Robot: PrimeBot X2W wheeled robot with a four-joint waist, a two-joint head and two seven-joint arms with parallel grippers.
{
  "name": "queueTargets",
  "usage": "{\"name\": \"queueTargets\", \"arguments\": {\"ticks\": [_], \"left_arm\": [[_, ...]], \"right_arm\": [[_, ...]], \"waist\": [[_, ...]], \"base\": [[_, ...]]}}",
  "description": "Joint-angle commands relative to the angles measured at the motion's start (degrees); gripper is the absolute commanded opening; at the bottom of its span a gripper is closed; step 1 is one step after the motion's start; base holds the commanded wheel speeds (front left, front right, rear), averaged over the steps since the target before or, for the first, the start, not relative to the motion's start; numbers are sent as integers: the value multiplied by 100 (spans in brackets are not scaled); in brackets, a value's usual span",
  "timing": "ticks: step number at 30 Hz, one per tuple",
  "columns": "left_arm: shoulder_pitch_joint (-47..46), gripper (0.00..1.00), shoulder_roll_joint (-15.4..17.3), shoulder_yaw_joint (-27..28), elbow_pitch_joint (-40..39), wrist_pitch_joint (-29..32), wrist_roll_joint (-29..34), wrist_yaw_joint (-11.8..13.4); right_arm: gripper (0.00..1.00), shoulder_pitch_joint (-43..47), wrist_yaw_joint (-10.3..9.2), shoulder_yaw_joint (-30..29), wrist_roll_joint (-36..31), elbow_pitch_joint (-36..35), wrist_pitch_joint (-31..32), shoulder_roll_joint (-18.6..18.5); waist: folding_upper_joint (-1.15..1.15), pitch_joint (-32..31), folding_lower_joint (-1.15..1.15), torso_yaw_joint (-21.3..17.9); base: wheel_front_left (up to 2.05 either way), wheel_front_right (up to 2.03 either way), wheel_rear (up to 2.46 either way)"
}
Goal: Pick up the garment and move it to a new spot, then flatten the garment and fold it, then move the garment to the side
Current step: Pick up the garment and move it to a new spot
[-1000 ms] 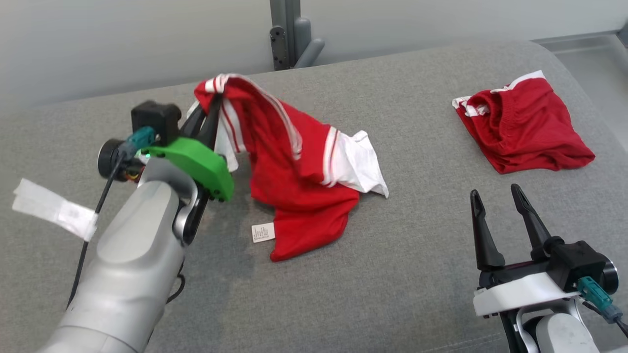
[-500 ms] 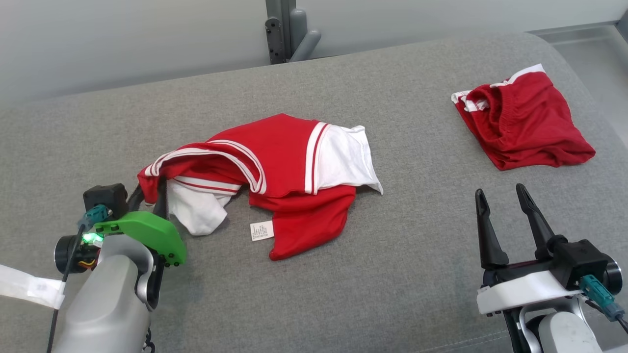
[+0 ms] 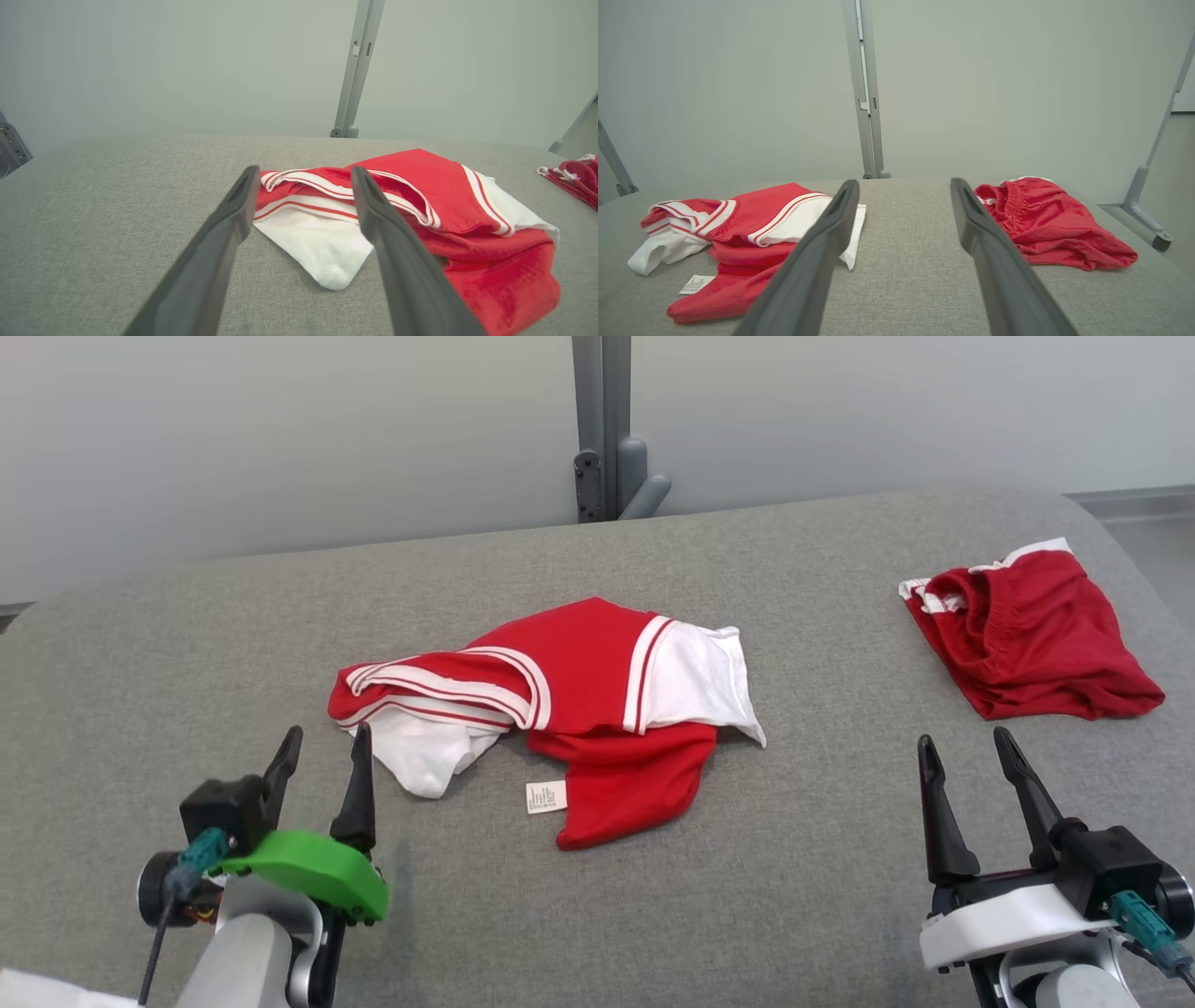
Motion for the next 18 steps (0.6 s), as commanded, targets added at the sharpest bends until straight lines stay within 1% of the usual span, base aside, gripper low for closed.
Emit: {"name": "queueTargets", "arguments": {"ticks": [1, 5, 10, 18], "left_arm": [[373, 100, -59, 179, -327, 1, 117, -18], [915, 100, -216, 472, -884, 1, 318, 78], [1476, 100, -436, 783, -1375, 1, 533, 217], [2096, 100, -665, 882, -1928, 0, 816, 309]], "right_arm": [[100, 112, -9, -17, 23, 20, -17, -4], [100, 183, -9, -45, -6, 56, -17, -5], [100, 283, -9, -25, 1, 102, -18, -5], [100, 427, -9, -5, 102, 63, -18, -5]], "waist": [[0, -180, 0, 165], [0, -255, 0, 262], [0, -323, 0, 353], [0, -375, 0, 503]], "base": [[0, 0, 0], [0, 0, 0], [0, 0, 0], [0, 0, 0]]}}
